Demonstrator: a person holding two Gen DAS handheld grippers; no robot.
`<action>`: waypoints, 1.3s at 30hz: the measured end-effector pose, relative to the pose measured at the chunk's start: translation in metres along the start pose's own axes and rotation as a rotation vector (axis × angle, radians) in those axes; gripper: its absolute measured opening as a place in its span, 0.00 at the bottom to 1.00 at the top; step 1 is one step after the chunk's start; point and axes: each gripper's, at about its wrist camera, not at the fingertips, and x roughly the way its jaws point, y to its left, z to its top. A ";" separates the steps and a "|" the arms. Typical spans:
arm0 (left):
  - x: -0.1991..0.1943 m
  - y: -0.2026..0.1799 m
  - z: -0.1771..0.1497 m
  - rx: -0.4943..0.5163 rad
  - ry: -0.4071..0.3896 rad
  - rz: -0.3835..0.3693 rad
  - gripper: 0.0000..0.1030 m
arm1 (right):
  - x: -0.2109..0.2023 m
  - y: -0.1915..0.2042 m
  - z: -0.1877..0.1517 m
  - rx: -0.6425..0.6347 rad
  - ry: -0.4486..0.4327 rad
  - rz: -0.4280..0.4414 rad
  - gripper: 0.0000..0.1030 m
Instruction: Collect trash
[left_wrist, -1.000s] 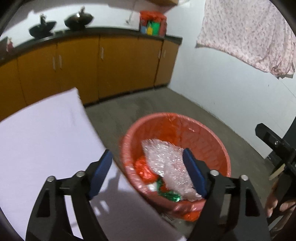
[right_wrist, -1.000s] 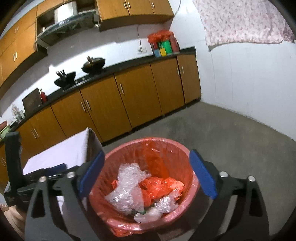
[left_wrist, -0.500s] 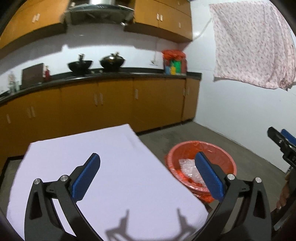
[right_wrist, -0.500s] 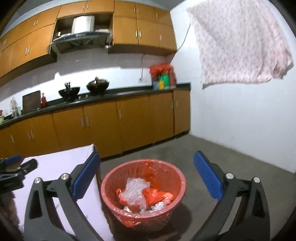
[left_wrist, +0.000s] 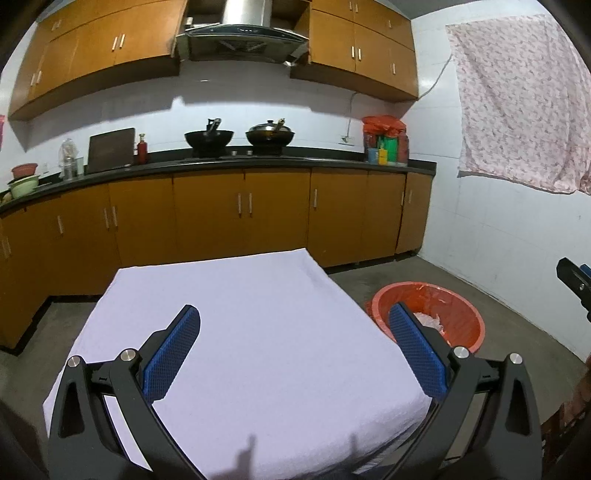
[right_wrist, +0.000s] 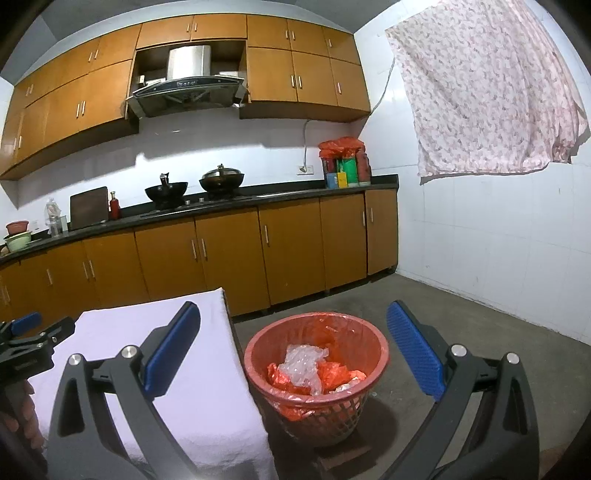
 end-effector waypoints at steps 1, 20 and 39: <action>-0.003 0.001 -0.002 -0.002 0.000 0.004 0.98 | -0.003 0.001 -0.001 -0.003 0.001 0.001 0.96; -0.045 0.027 -0.023 -0.055 -0.016 0.074 0.98 | -0.027 0.024 -0.025 -0.050 0.063 -0.023 0.96; -0.058 0.028 -0.023 -0.058 -0.022 0.103 0.98 | -0.039 0.029 -0.030 -0.054 0.053 -0.014 0.96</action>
